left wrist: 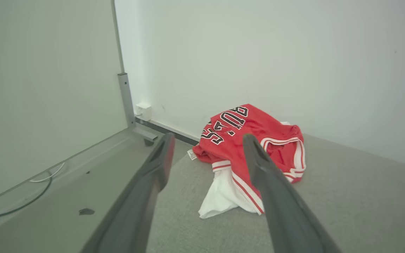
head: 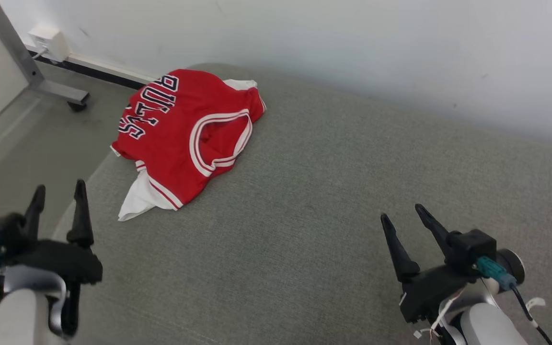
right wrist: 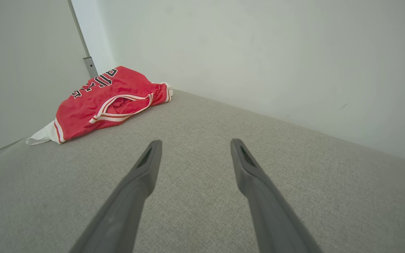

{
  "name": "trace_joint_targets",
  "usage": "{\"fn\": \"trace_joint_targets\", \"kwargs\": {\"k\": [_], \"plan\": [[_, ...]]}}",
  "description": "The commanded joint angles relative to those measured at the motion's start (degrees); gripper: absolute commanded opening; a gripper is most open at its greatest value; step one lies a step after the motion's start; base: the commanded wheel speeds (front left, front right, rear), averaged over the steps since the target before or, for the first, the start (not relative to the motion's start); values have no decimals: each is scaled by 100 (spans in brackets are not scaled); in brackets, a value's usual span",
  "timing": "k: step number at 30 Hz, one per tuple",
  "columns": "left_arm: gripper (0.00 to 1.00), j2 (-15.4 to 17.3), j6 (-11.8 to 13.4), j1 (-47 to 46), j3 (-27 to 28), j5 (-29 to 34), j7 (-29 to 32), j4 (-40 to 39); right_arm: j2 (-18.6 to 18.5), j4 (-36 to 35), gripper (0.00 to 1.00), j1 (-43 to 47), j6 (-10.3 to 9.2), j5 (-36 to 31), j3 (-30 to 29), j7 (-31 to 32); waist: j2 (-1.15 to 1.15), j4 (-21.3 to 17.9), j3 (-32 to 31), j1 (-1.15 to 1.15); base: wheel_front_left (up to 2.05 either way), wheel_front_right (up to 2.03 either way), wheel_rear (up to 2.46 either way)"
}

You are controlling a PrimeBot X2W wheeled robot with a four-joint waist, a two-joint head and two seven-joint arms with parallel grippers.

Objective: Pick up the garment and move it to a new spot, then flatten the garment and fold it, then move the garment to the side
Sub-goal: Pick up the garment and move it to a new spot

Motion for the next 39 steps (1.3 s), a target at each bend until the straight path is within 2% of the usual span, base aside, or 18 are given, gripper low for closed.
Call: {"fn": "trace_joint_targets", "kwargs": {"k": [1, 7, 12, 16, 18, 20, 22, 26, 27, 28, 32, 36, 39], "plan": [[100, 52, -23, -344, 10, -65, 69, 235, -80, -103, 100, -187, -16, -5, 101, 60, -1, -766, 829, -1, 0, 0, 0], [100, 144, 74, -1562, 348, -572, 525, 1295, -247, -503, 100, -666, -16, 57, 453, 223, -1, -1464, 1639, -1, 0, 0, 0], [100, 122, 207, -2255, 854, -1231, 1034, 2074, -366, -904, 100, -901, -16, 34, 541, 292, -1, -1831, 2181, -1, 0, 0, 0], [100, 262, 444, -2541, 1118, -1512, 1369, 2607, -430, -1192, 100, -897, -16, 9, 521, 355, -1, -2002, 2403, -1, 0, 0, 0], [100, 271, 500, -2613, 1211, -1623, 1431, 2719, -436, -1262, 100, -883, -16, 12, 511, 379, -1, -2032, 2439, -1, 0, 0, 0], [100, 164, 657, -2724, 1423, -1854, 1599, 2882, -483, -1391, 100, -824, -16, 10, 459, 412, -1, -2064, 2482, -1, 0, 0, 0], [100, 247, 752, -2722, 1449, -1886, 1732, 3002, -493, -1507, 100, -742, -16, 5, 397, 450, -1, -2095, 2501, -1, 0, 0, 0], [100, 183, 774, -2643, 1401, -1950, 2082, 3267, -516, -1612, 100, -573, -16, -17, 265, 489, -1, -2119, 2443, -1, 0, 0, 0], [79, 164, 755, -2611, 1385, -1972, 2207, 3336, -518, -1617, 100, -533, -16, -7, 257, 503, -1, -2117, 2410, -1, 0, 0, 0], [0, 154, 731, -2595, 1376, -1990, 2281, 3378, -511, -1621, 100, -510, -16, 3, 244, 510, -1, -2116, 2373, -1, 0, 0, 0], [0, 206, 569, -2577, 1459, -2101, 2312, 3319, -409, -1574, 100, -415, -16, 14, 154, 455, -1, -2106, 2096, -1, 0, 0, 0], [0, 519, 258, -2659, 1533, -2219, 2128, 2901, -269, -1418, 100, -293, -16, 43, 115, 366, -1, -2099, 1724, -1, 0, 0, 0], [0, 550, 30, -2828, 1578, -2425, 2259, 2438, -181, -1274, 100, -188, -16, 74, 71, 274, -1, -2067, 1411, -1, 0, 0, 0]]}}
